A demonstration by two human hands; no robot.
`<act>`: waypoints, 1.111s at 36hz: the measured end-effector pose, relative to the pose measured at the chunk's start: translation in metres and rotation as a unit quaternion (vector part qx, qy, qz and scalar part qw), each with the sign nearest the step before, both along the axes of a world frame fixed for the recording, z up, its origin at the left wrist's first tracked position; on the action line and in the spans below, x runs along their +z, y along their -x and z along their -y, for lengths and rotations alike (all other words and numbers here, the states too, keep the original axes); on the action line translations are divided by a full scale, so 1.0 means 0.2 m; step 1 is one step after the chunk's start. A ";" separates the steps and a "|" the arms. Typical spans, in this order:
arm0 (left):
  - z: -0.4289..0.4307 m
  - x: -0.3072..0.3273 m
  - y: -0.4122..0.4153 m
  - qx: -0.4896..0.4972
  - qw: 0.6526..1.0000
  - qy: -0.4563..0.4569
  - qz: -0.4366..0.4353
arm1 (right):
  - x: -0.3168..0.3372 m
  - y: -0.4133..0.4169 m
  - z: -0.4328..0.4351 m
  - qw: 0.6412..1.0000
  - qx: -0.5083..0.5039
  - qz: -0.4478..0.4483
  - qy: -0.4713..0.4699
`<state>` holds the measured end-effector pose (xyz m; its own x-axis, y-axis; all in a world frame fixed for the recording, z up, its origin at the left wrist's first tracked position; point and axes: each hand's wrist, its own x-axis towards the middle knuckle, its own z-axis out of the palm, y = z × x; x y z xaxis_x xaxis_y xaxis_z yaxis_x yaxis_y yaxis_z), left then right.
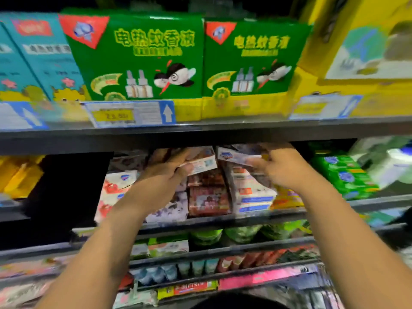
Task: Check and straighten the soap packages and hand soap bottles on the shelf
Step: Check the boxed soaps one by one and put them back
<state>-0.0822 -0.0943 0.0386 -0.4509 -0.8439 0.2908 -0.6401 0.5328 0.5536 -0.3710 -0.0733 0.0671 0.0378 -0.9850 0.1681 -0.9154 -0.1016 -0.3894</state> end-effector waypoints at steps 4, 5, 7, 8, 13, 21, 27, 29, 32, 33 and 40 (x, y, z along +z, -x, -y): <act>0.07 0.00 0.35 0.014 0.994 -0.088 0.058 | -0.02 0.35 -0.08 0.999 -0.032 -0.022 -0.012; 0.09 0.00 0.44 0.016 0.993 -0.091 0.074 | -0.02 0.42 -0.10 0.999 -0.034 -0.015 -0.013; 0.12 0.02 0.64 0.004 0.994 -0.089 0.062 | -0.04 0.57 -0.14 0.998 -0.049 -0.023 -0.021; 0.15 0.02 0.73 -0.012 0.994 -0.094 0.050 | -0.06 0.64 -0.15 0.998 -0.056 -0.032 -0.027; 0.22 0.04 1.13 -0.072 0.992 -0.092 0.057 | -0.16 0.93 -0.19 0.998 -0.041 -0.038 -0.039; 0.39 0.03 1.58 -0.103 0.969 -0.094 0.204 | -0.32 1.11 -0.16 0.999 -0.025 0.012 -0.031; 0.51 -0.06 1.71 -0.128 0.932 -0.075 0.332 | -0.40 1.18 -0.11 0.999 0.002 -0.029 -0.025; 0.54 -0.09 1.73 -0.124 0.926 -0.077 0.348 | -0.41 1.19 -0.09 0.999 0.009 -0.034 -0.030; 0.58 -0.13 1.76 -0.123 0.921 -0.077 0.361 | -0.42 1.18 -0.06 0.999 0.029 -0.019 -0.024; 0.60 -0.15 1.76 -0.127 0.921 -0.072 0.360 | -0.42 1.18 -0.05 0.999 0.034 -0.011 -0.023; 0.64 -0.21 1.76 -0.134 0.921 -0.069 0.360 | -0.45 1.18 0.00 0.998 0.039 0.028 -0.027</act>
<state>-0.4341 -0.2215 -0.0030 -0.6822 -0.6811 -0.2659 -0.7235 0.6813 0.1114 -0.6069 -0.0738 -0.0225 0.1066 -0.9872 0.1185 -0.8821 -0.1489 -0.4470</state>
